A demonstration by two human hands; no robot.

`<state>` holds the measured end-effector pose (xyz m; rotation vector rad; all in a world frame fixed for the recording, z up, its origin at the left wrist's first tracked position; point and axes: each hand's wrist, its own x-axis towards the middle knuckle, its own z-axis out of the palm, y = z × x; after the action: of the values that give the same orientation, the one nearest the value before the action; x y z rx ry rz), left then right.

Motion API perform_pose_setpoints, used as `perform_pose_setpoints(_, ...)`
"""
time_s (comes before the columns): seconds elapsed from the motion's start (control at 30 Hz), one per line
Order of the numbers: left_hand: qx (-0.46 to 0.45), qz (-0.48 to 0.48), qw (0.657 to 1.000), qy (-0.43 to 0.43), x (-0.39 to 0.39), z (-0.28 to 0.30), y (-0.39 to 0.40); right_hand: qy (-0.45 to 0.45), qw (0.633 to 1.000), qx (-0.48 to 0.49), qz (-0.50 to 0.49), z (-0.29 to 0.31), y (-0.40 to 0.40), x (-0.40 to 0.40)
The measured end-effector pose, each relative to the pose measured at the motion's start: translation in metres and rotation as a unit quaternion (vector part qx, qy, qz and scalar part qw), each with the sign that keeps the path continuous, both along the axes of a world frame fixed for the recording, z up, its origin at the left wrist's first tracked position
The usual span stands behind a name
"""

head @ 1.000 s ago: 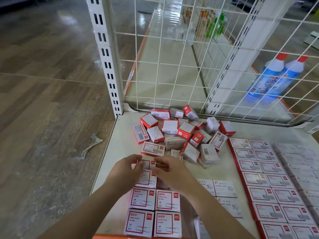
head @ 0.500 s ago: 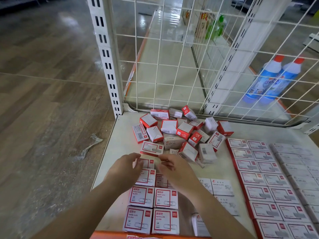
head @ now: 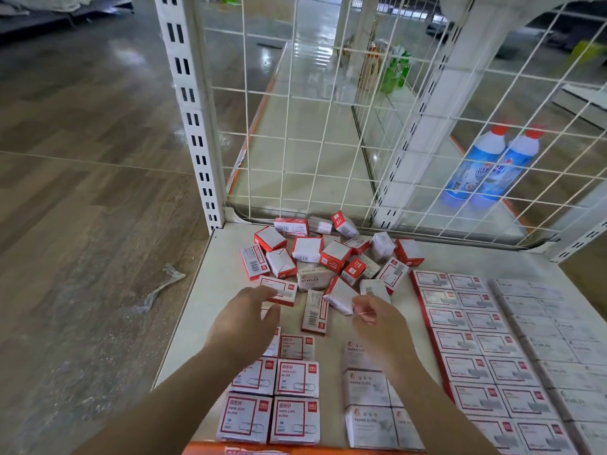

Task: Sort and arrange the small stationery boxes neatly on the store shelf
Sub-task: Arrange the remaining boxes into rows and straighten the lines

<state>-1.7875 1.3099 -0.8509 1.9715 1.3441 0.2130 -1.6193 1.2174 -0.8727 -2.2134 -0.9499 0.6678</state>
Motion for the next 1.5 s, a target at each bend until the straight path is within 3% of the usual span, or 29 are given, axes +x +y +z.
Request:
perform_pose_setpoints(0.27, 0.047, -0.091, 0.991, 0.082, 0.004, -0.008, -0.005, -0.09, 0.991, 0.029, 0.093, -0.004, 0.006, -0.004)
perform_pose_setpoints(0.8, -0.01, -0.075, 0.996, 0.056, -0.002, -0.012, 0.0, -0.157, 0.98, -0.018, 0.122, -0.015, 0.036, -0.003)
perform_pose_setpoints(1.1, -0.03, -0.02, 0.999, -0.011, -0.005, -0.005, -0.001, -0.062, 0.991, 0.113, 0.047, 0.003, 0.014, 0.003)
perform_pose_setpoints(1.37, -0.077, -0.03, 0.991, -0.102, 0.0, 0.006, -0.011, 0.181, 0.971, 0.151, 0.045, 0.03, -0.011, -0.001)
perform_pose_setpoints(1.5, -0.15, -0.037, 0.976, -0.155, 0.009, 0.01, -0.015, 0.228, 0.955, 0.175, 0.076, 0.032, -0.012, -0.012)
